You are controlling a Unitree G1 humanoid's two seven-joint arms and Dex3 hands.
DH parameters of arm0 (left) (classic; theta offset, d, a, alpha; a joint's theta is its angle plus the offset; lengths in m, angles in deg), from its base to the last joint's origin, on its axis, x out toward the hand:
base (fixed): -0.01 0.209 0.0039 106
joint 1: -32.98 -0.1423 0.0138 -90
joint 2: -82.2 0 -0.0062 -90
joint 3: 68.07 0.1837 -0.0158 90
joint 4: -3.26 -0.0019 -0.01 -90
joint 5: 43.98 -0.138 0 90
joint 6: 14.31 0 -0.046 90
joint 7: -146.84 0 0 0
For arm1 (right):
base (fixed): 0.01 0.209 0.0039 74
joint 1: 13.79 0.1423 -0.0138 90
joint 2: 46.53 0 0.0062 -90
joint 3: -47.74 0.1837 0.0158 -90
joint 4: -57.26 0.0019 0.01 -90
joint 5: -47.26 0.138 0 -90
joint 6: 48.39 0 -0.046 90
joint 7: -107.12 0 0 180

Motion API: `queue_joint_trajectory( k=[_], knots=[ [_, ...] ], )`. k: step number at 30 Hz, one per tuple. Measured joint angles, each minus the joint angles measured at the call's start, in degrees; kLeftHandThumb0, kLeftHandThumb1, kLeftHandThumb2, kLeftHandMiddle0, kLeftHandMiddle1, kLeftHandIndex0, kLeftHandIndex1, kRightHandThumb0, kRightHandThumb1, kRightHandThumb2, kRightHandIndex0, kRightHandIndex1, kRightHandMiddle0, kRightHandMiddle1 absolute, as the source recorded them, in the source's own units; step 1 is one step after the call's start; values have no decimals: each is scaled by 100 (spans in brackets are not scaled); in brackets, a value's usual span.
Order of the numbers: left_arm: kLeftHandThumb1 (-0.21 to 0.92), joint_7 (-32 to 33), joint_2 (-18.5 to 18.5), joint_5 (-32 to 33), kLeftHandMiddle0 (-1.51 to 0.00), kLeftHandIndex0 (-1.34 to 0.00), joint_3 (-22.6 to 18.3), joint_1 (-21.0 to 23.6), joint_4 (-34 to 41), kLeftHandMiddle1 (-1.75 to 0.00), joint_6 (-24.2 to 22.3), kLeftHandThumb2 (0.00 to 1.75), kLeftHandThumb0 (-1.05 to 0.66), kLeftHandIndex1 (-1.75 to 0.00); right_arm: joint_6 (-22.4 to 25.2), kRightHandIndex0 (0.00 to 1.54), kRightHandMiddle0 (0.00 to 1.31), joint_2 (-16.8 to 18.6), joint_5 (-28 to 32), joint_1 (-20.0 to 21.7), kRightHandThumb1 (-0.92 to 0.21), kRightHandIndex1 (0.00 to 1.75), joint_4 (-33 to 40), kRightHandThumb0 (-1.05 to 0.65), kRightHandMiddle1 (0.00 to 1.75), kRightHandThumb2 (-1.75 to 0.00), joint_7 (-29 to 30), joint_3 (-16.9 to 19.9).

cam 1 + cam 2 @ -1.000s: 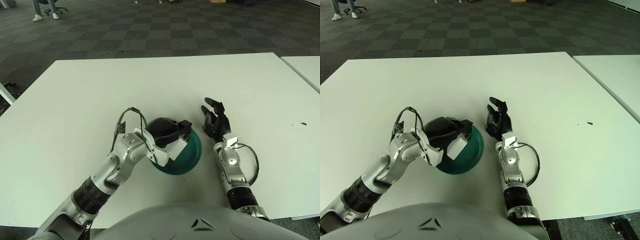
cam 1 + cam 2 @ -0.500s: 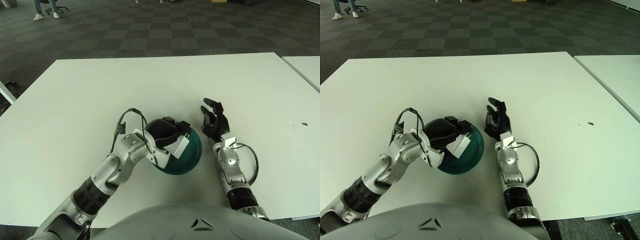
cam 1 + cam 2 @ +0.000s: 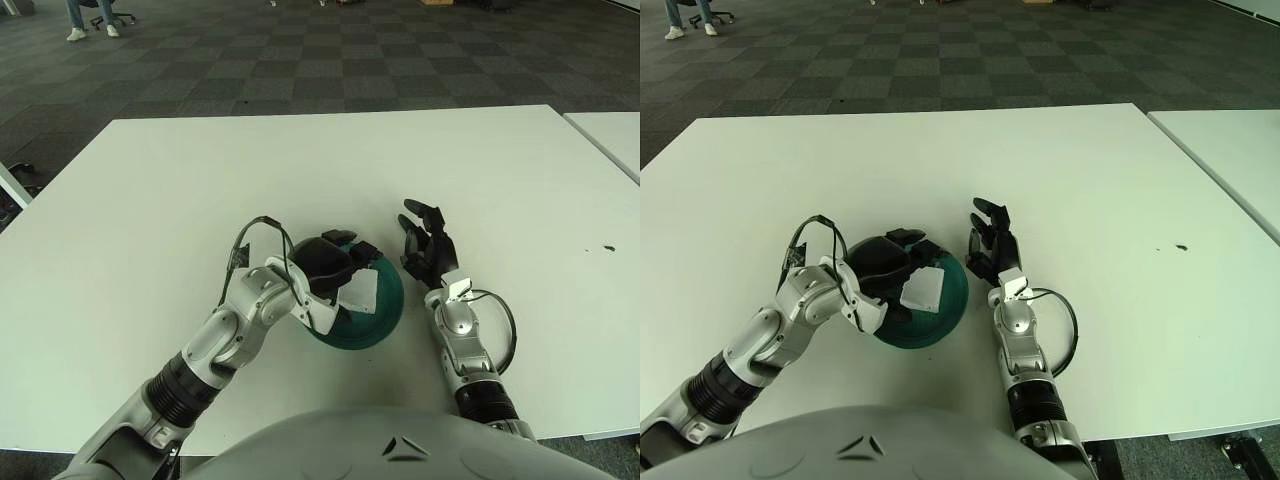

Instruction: Put the charger into the plate.

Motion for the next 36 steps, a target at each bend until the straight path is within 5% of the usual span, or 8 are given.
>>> queue_joint_trajectory(
  k=[9,14,19,24,31,36],
  knots=[
    [92,532,-169,432,-30,0,-383,-288,-142,-4,-26,59,-94,-64,0,42,0,27,150,-9,-92,0,13,-79,82,-82,-122,20],
    [92,1170,-809,1523,-33,0,-1023,-963,-141,-4,-237,66,-98,-69,0,41,0,42,189,-15,-92,0,17,-77,80,-84,-171,31],
    [92,2082,-1879,2809,-40,-2,-1760,-1666,-307,-6,-363,72,-92,-81,0,42,0,41,186,-22,-92,1,26,-74,79,-86,-158,48],
    [92,2802,-2798,4092,-51,-8,-2637,-1754,-926,-9,-344,80,-87,-91,36,44,0,101,187,-24,-92,2,25,-71,78,-87,-97,79],
    [92,3244,-2856,5540,-59,-15,-3748,-1582,-1524,-13,-375,91,-85,-96,105,44,0,159,188,-20,-92,1,27,-69,78,-88,-32,127],
    [92,3438,-2853,5855,-58,-17,-3945,-1601,-1397,-12,-564,94,-84,-96,128,44,0,160,188,-28,-92,2,27,-68,78,-89,-28,143]
  ],
)
